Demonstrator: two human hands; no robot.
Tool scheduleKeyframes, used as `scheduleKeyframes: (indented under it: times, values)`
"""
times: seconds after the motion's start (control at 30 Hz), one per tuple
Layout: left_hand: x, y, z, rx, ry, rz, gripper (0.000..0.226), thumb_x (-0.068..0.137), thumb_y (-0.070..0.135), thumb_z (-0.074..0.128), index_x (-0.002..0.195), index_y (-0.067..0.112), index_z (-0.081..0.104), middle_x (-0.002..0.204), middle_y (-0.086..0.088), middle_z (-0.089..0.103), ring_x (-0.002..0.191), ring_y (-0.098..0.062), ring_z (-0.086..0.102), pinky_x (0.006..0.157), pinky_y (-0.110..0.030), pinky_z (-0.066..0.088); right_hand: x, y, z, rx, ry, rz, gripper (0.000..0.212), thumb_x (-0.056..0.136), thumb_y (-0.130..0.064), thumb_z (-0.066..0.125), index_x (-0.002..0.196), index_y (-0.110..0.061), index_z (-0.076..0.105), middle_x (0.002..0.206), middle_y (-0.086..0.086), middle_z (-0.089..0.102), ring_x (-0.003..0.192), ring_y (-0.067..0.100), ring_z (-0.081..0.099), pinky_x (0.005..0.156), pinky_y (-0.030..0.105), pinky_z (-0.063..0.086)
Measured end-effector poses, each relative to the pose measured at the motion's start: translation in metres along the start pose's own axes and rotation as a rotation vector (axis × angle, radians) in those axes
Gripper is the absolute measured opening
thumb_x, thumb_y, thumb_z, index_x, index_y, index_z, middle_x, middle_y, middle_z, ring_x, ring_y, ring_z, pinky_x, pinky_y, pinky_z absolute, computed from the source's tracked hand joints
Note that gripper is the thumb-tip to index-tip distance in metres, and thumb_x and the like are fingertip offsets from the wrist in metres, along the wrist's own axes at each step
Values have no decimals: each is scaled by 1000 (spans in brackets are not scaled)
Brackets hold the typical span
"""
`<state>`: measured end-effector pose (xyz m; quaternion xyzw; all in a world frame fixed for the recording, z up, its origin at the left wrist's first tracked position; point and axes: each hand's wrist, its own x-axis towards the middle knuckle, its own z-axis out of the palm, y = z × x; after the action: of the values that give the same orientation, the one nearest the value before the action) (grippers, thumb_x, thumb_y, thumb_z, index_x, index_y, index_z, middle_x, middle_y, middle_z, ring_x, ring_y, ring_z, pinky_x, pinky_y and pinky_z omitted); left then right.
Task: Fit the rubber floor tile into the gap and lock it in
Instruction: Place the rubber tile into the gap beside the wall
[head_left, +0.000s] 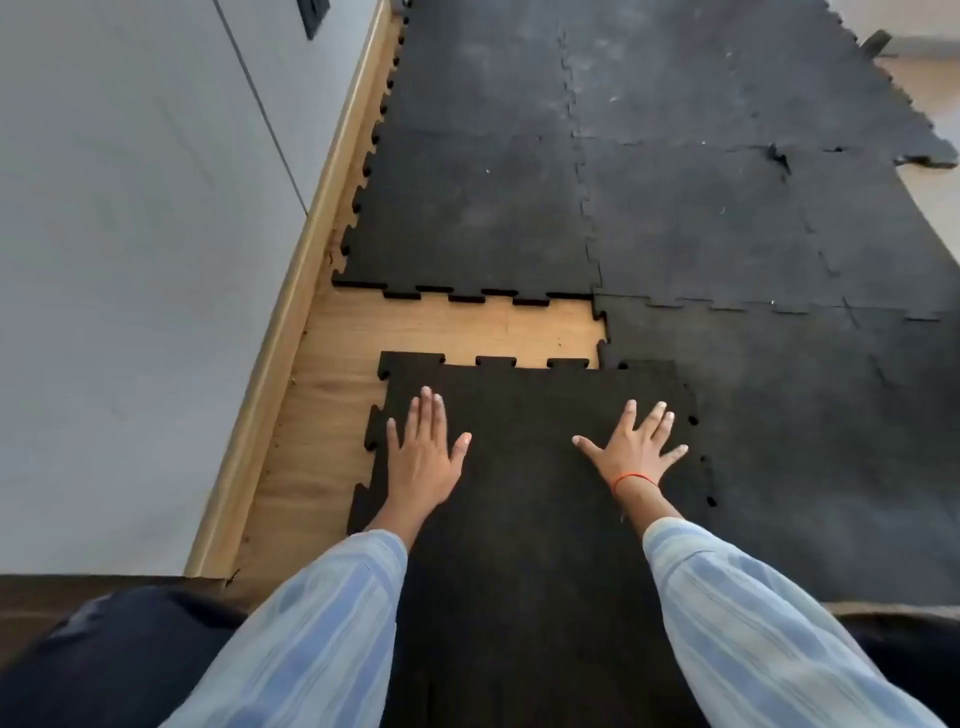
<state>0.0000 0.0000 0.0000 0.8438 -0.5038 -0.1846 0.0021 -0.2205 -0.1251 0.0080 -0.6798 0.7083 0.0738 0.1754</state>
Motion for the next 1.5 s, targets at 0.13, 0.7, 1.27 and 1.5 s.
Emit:
scheduleKeyframes:
  times: [0.13,0.7,1.27,1.5]
  values:
    - [10,-5,17,-134,-115,-402,89,93,64,21,150,4,-11,154,-26,-19,144,-38,-13,115,-53,1,2,23,12,65,-50,217,132,55,-87,54,150,-12,0,157,24,-7,145,39,-10,111,64,4]
    - [18,2,19,-243,1,-774,119,73,73,58,146,-7,10,144,-29,28,128,-41,36,108,-47,33,13,56,-1,128,-39,382,146,30,-96,54,143,-9,23,144,24,30,131,41,30,107,51,28]
    - [44,-37,-10,-460,40,-863,113,52,63,82,132,2,31,134,-25,42,120,-41,44,100,-47,36,29,45,-33,580,42,497,88,61,-68,72,127,-16,46,138,22,35,128,38,31,107,45,28]
    - [77,-74,-41,-495,131,-811,123,54,65,80,144,4,23,145,-22,35,131,-41,38,103,-51,35,60,0,-54,646,0,305,79,71,-54,73,134,-16,43,142,22,32,134,38,24,107,47,31]
